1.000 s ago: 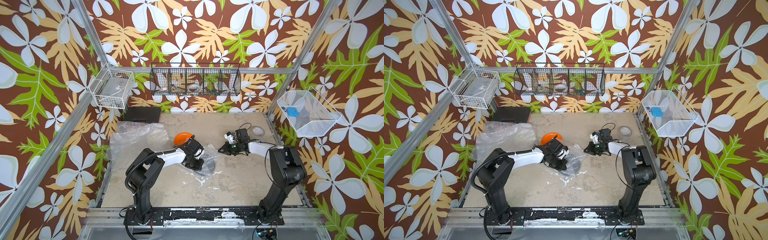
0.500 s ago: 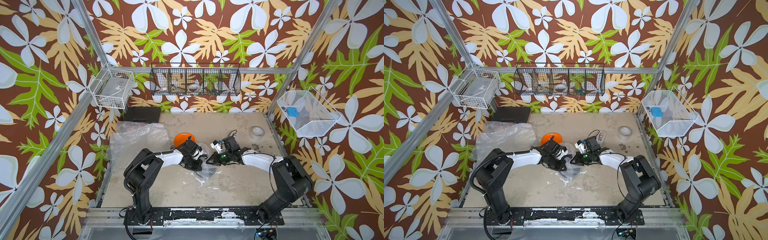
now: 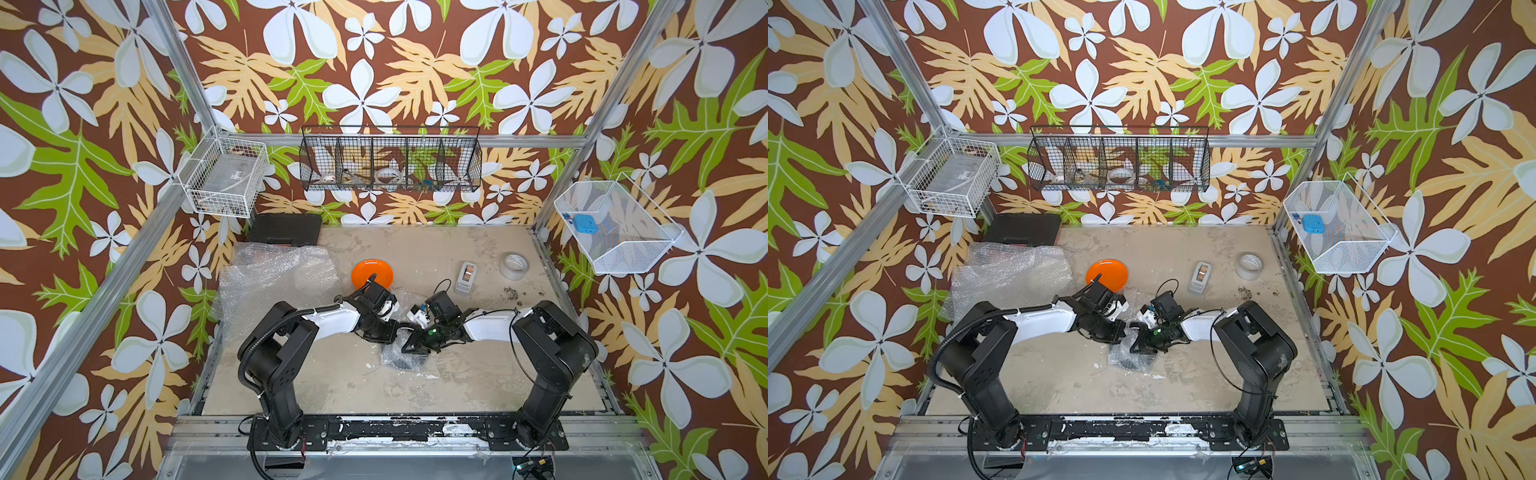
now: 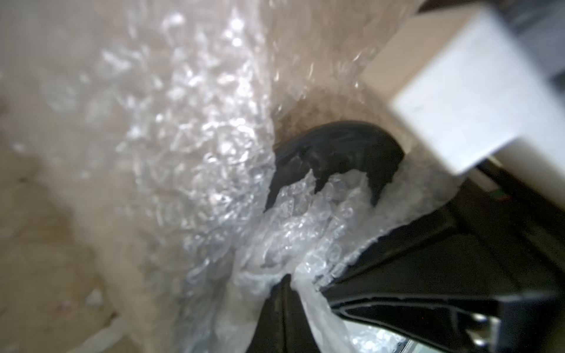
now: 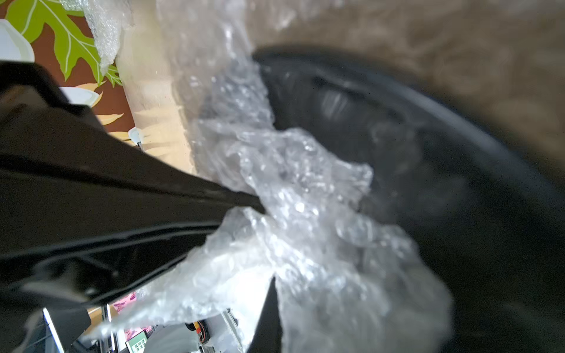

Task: Wrap dinner plates in bubble wrap
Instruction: Wrap the plate in the bubble wrap.

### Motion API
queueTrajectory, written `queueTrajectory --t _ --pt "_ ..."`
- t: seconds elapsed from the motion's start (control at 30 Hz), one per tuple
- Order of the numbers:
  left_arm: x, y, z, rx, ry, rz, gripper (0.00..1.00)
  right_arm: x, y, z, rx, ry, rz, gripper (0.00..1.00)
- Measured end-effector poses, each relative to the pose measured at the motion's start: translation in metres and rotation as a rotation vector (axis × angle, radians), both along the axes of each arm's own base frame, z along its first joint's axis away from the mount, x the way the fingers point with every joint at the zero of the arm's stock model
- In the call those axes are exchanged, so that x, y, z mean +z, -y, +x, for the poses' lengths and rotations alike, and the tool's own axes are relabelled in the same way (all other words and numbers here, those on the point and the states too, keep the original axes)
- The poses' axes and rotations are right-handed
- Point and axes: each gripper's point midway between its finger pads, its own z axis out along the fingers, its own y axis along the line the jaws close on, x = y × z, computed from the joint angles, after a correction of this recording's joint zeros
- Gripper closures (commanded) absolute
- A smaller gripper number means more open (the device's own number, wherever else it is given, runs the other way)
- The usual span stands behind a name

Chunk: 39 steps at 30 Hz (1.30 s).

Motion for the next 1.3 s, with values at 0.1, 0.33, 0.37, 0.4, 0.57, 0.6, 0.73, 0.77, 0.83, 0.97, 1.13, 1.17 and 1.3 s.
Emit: queueTrajectory --t 0.1,0.33,0.37,0.4,0.57,0.6,0.73,0.77,0.83,0.97,1.13,1.17,1.3 --pt "0.044 0.010 0.020 0.016 0.098 -0.046 1.00 0.000 -0.001 0.000 0.000 -0.002 0.006 1.00" --pt "0.040 0.023 -0.008 -0.012 0.047 -0.054 1.00 0.000 -0.003 0.001 -0.004 -0.013 0.011 1.00" --pt "0.028 0.018 -0.013 0.001 0.018 -0.028 1.00 0.001 -0.003 0.001 -0.006 -0.015 0.011 1.00" --pt "0.015 0.012 -0.018 0.014 -0.009 0.001 1.00 0.001 -0.003 0.001 -0.005 -0.014 0.011 1.00" --pt "-0.020 -0.004 -0.029 0.050 -0.061 0.070 1.00 0.002 -0.003 0.001 -0.007 -0.012 0.007 0.96" --pt "-0.022 -0.002 -0.028 0.048 -0.058 0.061 1.00 0.002 -0.002 0.001 -0.010 -0.013 0.003 0.91" --pt "-0.028 0.005 -0.025 0.039 -0.055 0.033 1.00 0.016 0.001 0.010 -0.022 0.004 -0.024 0.72" --pt "-0.028 0.005 -0.025 0.038 -0.053 0.031 1.00 0.026 0.003 0.019 -0.037 0.030 -0.023 0.70" --pt "-0.027 0.006 -0.024 0.034 -0.044 0.026 1.00 0.047 0.013 0.039 -0.079 0.087 -0.003 0.66" --pt "-0.029 0.006 -0.026 0.026 -0.048 0.027 1.00 0.069 0.056 0.078 -0.208 0.149 0.010 0.59" --pt "-0.029 0.006 -0.026 0.011 -0.040 0.021 1.00 0.063 0.124 0.107 -0.379 0.148 -0.023 0.51" --pt "-0.029 0.006 -0.026 0.009 -0.039 0.021 1.00 0.058 0.137 0.109 -0.409 0.139 -0.034 0.50" --pt "-0.029 0.006 -0.026 0.008 -0.038 0.021 1.00 0.030 0.162 0.104 -0.463 0.079 -0.079 0.47"
